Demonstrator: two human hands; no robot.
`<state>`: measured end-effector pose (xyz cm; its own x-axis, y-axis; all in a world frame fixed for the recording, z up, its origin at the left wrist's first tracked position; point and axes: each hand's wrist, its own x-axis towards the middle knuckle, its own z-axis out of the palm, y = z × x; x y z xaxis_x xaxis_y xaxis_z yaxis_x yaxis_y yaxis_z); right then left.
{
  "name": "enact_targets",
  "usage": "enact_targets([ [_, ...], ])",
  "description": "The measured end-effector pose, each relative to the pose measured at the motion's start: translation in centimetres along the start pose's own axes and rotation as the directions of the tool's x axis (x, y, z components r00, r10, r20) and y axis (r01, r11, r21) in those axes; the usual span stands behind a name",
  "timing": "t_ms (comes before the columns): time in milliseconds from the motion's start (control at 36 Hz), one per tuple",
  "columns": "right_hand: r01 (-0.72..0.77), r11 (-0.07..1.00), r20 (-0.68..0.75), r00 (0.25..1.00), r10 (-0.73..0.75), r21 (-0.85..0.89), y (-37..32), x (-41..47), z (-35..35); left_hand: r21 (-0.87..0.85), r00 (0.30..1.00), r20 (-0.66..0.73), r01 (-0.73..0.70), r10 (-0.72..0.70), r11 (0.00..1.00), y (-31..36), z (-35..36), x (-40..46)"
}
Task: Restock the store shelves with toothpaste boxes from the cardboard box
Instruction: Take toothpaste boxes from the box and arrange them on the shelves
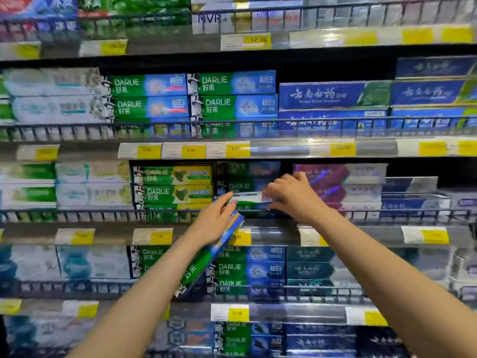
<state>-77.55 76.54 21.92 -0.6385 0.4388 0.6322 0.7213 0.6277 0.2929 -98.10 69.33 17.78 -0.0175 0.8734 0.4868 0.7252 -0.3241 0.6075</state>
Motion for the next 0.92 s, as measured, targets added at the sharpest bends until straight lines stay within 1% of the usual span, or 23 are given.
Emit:
enact_targets([
  [56,0.05,0.995,-0.018,0.999,-0.051,-0.084,-0.1,-0.2,0.8,0.01,1.0,-0.007,-0.017,0.017,1.0,0.0,0.1,0.1],
  [111,0.069,0.985,-0.05,0.996,-0.078,-0.161,0.1,-0.3,1.4,0.009,1.0,0.003,-0.012,0.012,1.0,-0.2,0.4,0.2],
  [194,0.067,0.987,-0.043,0.996,-0.074,-0.145,0.4,-0.4,1.8,0.025,1.0,-0.003,-0.017,0.017,1.0,-0.2,0.6,0.3],
  [250,0.058,0.994,-0.07,0.995,-0.065,-0.09,0.3,-0.6,1.5,0.0,1.0,-0.022,-0.022,0.022,1.0,-0.1,0.7,0.3],
  [306,0.033,0.999,-0.083,0.996,-0.03,0.03,-0.2,-1.0,0.8,-0.066,0.998,-0.059,-0.022,0.018,0.998,-0.1,0.7,0.3],
  [389,-0.007,0.979,-0.055,0.998,0.018,0.201,-1.1,-1.9,-0.3,-0.175,0.986,-0.168,-0.022,-0.007,0.984,-0.1,0.5,0.5],
  [444,-0.014,0.95,-0.061,0.997,0.035,0.312,-2.0,-2.6,-0.9,-0.203,0.971,-0.233,-0.004,-0.044,0.979,0.3,0.1,0.7],
  [556,-0.084,0.853,0.071,0.996,0.056,0.515,-4.0,-3.4,-1.2,-0.275,0.96,-0.266,0.013,-0.089,0.961,2.0,-0.3,1.0],
  [611,-0.183,0.757,0.19,0.979,0.079,0.627,-5.1,-3.8,-1.6,-0.298,0.952,-0.291,0.007,-0.098,0.955,2.8,-0.2,1.1],
  [667,-0.251,0.656,0.262,0.961,0.083,0.712,-5.9,-4.1,-1.8,-0.335,0.949,-0.302,-0.021,-0.087,0.942,3.7,-0.1,1.2],
  [750,-0.278,0.561,0.275,0.957,0.092,0.779,-6.5,-4.5,-1.7,-0.315,0.951,-0.306,-0.05,-0.052,0.948,5.2,0.0,1.2],
  [806,-0.304,0.494,0.273,0.952,0.135,0.815,-6.5,-4.7,-1.7,-0.295,0.951,-0.308,-0.08,-0.015,0.952,6.0,0.1,1.2],
  [861,-0.338,0.444,0.288,0.941,0.179,0.829,-6.4,-4.9,-1.9,-0.345,0.96,-0.28,-0.113,0.013,0.932,6.2,-0.1,1.1],
  [889,-0.355,0.396,0.295,0.933,0.207,0.847,-6.3,-5.0,-1.9,-0.392,0.969,-0.246,-0.124,0.026,0.911,6.0,-0.1,0.9],
  [917,-0.369,0.313,0.304,0.922,0.239,0.875,-6.2,-5.2,-2.0,-0.428,0.977,-0.211,-0.131,0.043,0.894,5.6,-0.2,0.6],
])
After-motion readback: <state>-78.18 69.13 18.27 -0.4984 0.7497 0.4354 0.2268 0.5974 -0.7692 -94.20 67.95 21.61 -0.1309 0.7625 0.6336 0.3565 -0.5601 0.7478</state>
